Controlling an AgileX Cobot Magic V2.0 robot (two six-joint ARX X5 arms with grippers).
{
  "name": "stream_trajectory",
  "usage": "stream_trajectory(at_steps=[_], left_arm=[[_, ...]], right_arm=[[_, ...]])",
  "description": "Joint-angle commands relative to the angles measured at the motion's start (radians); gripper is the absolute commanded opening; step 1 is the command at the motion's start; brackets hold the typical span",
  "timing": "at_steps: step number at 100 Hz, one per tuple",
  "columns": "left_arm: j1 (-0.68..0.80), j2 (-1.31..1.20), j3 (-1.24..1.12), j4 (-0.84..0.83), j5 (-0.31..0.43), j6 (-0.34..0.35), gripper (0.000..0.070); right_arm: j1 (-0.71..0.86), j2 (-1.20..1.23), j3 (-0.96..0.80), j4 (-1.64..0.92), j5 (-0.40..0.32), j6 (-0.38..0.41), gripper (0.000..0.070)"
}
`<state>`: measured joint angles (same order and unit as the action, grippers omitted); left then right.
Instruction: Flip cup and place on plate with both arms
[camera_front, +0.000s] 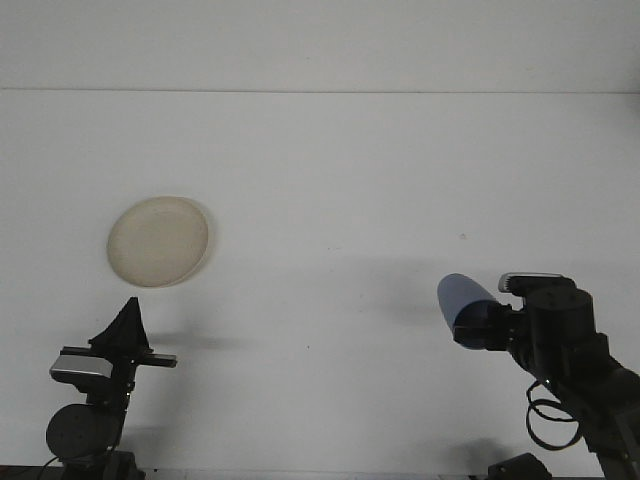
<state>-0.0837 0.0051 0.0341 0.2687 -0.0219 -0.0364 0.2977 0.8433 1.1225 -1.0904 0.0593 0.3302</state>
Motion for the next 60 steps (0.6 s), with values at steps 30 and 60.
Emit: stream_trajectory(at_steps=[30, 60], left_arm=[[-0.002, -0.002, -0.02, 0.01, -0.001, -0.001, 0.0011], [-0.002, -0.002, -0.02, 0.01, -0.001, -0.001, 0.0011]], right_arm=[[0.198, 0.333, 0.248, -0.2, -0.061, 0.04, 0.0], [0.36, 0.592, 0.299, -0.234, -0.098, 0.029, 0.0]])
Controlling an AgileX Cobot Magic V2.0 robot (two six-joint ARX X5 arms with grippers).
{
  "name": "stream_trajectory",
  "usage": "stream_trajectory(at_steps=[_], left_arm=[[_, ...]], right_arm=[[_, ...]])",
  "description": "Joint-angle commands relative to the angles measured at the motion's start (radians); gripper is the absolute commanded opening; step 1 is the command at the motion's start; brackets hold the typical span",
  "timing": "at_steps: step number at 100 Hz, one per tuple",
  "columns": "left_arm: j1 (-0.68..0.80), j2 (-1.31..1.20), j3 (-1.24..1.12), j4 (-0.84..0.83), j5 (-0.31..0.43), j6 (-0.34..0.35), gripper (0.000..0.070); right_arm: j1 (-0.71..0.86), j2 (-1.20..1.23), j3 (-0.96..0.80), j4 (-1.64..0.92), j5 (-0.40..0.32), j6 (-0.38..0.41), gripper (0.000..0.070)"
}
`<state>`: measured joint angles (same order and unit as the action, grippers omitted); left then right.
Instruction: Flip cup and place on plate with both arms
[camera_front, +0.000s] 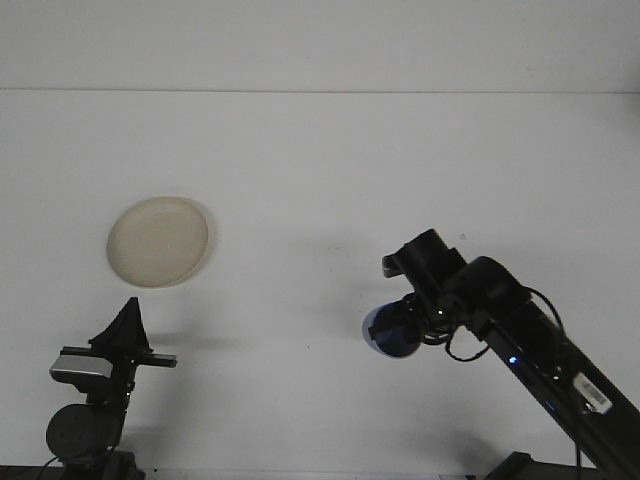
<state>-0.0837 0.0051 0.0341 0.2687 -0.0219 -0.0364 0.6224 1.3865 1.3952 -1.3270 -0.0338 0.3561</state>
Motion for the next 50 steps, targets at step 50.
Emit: stream_trajectory(at_steps=[50], left_arm=[[-0.002, -0.002, -0.02, 0.01, -0.001, -0.001, 0.0011]], right_arm=[[0.145, 0.282, 0.026, 0.111, -0.09, -0.004, 0.0]])
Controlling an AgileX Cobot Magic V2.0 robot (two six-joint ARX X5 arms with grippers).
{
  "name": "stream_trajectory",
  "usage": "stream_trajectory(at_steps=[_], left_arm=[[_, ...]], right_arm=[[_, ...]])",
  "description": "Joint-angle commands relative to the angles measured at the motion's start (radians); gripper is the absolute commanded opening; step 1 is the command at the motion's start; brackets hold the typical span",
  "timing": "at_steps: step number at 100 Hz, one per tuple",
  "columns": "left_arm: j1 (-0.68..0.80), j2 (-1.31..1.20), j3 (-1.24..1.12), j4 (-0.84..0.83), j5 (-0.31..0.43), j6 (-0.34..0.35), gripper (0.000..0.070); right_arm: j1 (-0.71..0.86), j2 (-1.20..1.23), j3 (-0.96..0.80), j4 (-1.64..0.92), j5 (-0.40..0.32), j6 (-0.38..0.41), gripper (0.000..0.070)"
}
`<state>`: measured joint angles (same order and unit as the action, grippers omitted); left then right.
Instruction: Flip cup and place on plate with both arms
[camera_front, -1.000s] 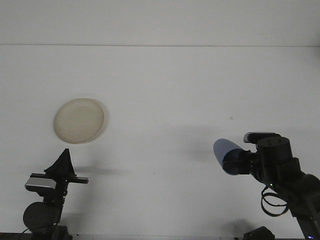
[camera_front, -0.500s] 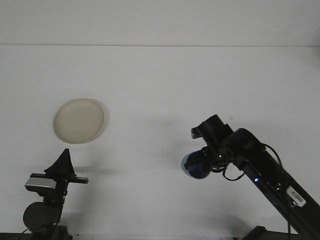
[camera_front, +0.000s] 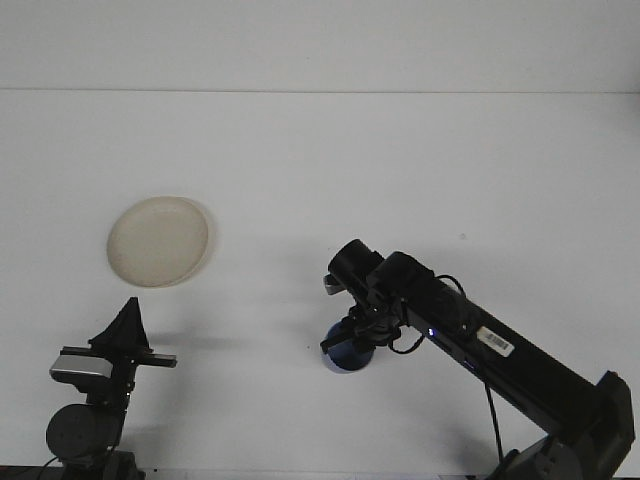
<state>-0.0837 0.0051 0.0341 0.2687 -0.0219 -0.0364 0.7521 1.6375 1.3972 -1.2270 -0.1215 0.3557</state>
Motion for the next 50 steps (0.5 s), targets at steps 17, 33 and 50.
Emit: stream_trajectory(at_steps=[17, 33, 50], left_arm=[[-0.002, -0.002, -0.02, 0.01, -0.001, -0.001, 0.0011], [-0.002, -0.002, -0.02, 0.01, -0.001, -0.001, 0.0011], [-0.002, -0.002, -0.02, 0.01, -0.001, -0.001, 0.0011]], right_arm=[[0.028, 0.056, 0.024, 0.047, 0.0, 0.004, 0.0], [0.034, 0.068, 0.024, 0.058, -0.002, 0.003, 0.0008], [0.036, 0.068, 0.024, 0.073, 0.0, 0.003, 0.0008]])
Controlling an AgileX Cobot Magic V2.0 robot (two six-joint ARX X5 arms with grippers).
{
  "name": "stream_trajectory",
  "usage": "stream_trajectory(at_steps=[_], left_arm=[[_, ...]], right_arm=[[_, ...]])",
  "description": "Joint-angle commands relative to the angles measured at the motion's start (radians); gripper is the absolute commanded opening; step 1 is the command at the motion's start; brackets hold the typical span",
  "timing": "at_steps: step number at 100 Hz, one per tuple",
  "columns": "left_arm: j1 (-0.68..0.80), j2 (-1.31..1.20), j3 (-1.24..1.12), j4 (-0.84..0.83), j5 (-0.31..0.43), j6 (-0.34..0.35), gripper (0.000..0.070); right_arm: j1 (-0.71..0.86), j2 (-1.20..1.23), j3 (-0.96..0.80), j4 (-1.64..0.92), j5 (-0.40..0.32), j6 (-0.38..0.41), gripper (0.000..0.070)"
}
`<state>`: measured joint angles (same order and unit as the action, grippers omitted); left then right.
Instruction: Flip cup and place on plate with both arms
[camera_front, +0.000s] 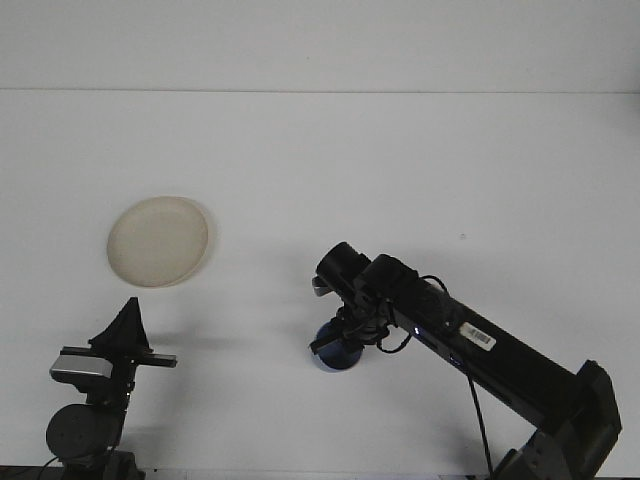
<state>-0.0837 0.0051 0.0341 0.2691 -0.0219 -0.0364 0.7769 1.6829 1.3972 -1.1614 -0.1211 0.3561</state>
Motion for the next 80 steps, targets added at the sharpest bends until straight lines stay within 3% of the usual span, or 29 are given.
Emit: stream_trajectory(at_steps=[1, 32, 47, 62, 69, 80], left_arm=[[-0.002, -0.002, -0.02, 0.01, -0.001, -0.001, 0.0011], [-0.002, -0.002, -0.02, 0.009, -0.001, -0.001, 0.0011], [-0.002, -0.002, -0.02, 0.01, -0.001, -0.001, 0.0011], [-0.002, -0.002, -0.02, 0.01, -0.001, -0.001, 0.0011], [-0.002, -0.002, -0.02, 0.01, -0.001, -0.001, 0.0011], [-0.002, -0.002, -0.02, 0.009, -0.001, -0.001, 0.0011]], right_arm=[[0.011, 0.022, 0.024, 0.007, 0.0, 0.003, 0.0008], [0.011, 0.024, 0.024, 0.015, 0.02, 0.003, 0.0019], [0.016, 0.024, 0.024, 0.025, 0.018, -0.005, 0.0169], [0.016, 0.024, 0.024, 0.029, 0.016, -0.005, 0.019], [0.016, 0.024, 0.024, 0.033, 0.016, -0.005, 0.0259], [0.014, 0.02, 0.025, 0.039, 0.016, -0.002, 0.0426]])
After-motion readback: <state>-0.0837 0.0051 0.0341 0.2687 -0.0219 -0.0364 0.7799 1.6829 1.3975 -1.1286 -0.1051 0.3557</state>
